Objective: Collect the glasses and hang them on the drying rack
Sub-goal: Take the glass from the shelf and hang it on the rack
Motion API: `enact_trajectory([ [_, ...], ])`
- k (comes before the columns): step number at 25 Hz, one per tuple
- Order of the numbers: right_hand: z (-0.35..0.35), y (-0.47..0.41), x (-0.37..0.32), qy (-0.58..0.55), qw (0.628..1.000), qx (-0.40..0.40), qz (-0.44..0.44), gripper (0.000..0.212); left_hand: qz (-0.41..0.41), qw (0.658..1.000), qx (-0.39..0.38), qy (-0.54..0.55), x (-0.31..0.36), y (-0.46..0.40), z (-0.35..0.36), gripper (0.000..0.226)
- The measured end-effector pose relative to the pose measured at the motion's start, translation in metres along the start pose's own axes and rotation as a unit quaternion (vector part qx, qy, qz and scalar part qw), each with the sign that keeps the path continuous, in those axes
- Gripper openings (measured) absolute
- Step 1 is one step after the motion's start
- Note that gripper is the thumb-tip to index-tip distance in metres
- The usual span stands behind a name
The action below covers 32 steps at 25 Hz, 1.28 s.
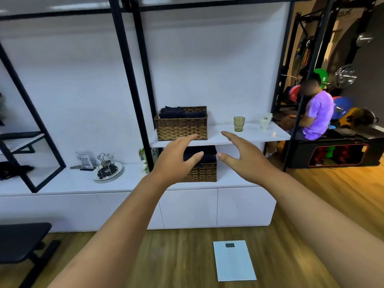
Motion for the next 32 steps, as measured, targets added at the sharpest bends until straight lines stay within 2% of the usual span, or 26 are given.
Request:
enact_trajectory([
  [11,-0.063,-0.074,0.204,-0.034,0.998,-0.052,-0.012,0.069,-0.059,0.998,0.017,-0.008,0.072,-0.121,0.141,0.061],
  [16,-0.073,-0.114,0.281,-0.054,0.997,-0.057,-0.007,0.067,-0.086,0.996,0.011,-0.014,0.081,-0.176,0.192,0.062],
  [27,-0.04,-0.245,0.454,-0.06,0.993,-0.061,0.079,0.067,-0.09,0.995,-0.043,0.015,0.043,-0.359,0.299,0.061],
  [32,-0.006,-0.298,0.522,-0.083,0.986,-0.055,0.135,0.076,-0.098,0.993,-0.066,0.015,0.018,-0.422,0.344,0.061],
])
Point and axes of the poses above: each hand's wrist, its own y-axis away from the middle knuckle, its own z-axis out of the palm, x = y × z, the point moved 4 cm from there along -y, towards the middle knuckle, and after that the axes turned 12 degrees about -z, right-handed, at the moved point
